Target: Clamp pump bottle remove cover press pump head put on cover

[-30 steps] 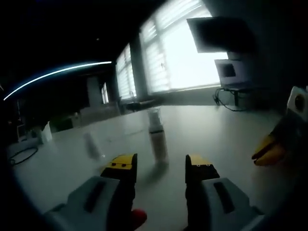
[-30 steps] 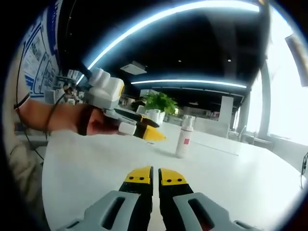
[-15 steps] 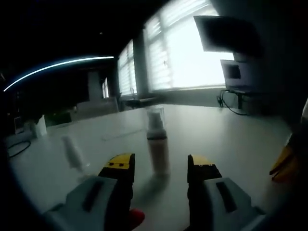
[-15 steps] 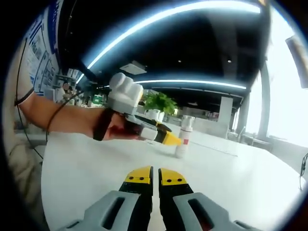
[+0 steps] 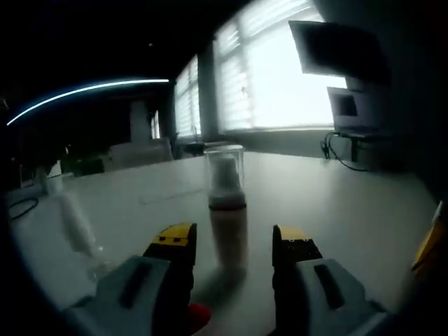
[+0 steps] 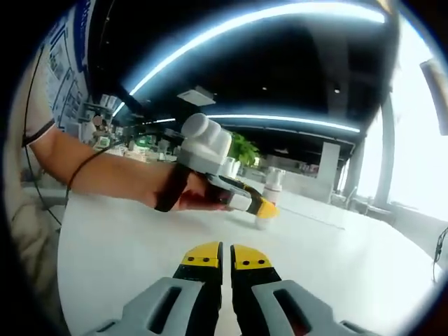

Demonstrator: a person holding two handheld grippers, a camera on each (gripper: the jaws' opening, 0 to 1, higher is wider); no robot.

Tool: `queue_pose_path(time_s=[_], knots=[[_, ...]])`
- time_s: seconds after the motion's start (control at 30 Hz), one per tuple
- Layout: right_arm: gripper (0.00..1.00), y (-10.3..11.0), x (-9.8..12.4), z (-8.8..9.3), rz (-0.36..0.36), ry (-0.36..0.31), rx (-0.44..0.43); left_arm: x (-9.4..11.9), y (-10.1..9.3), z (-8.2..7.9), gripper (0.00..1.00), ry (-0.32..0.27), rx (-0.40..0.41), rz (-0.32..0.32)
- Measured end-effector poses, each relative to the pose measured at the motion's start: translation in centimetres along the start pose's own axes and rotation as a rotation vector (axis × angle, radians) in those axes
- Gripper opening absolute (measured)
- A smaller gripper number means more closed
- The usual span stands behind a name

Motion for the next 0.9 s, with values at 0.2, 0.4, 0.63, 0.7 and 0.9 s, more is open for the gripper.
queue_pose_path(time_s=[0.2,0.4,0.63,0.7,0.9], knots=[[0.00,0.2,0.0,-0.1,-0.003,0.002,0.007,-0.6,-0.6,0.2,0.34,0.010,-0.008,0.006],[0.00,0.2,-0.1,0.0,-0.004,0.002,0.007,-1.1,-0.8,0.8,0.34,0.016,-0.020,-0.004],[0.00,0.4,-0.1,-0.1,-0.005,0.002,0.008,-2.0,-0.8,0.9,0.32,0.025,0.040,0.007],[0.00,0.4,-0.1,-0.1,-0.005,0.002,0.008,-1.9,-0.9,0.9,0.31,0.022,0.046,0.007],[0.00,0.4,0.0,-0.1,-0.008,0.000,0.004,-1.8,-0.9,1.1,0.26,0.025,0.048,-0.003]])
Point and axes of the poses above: the point that each gripper's makers call its tool centre point, and the gripper's own axes: x roughly backward along the fingers, y roughly to its left, z roughly out of its underside, the point moved 3 cm from there along x, roughly backward along the fingers, and after that the axes turned 12 degrees about -z, right-handed, at the moved point
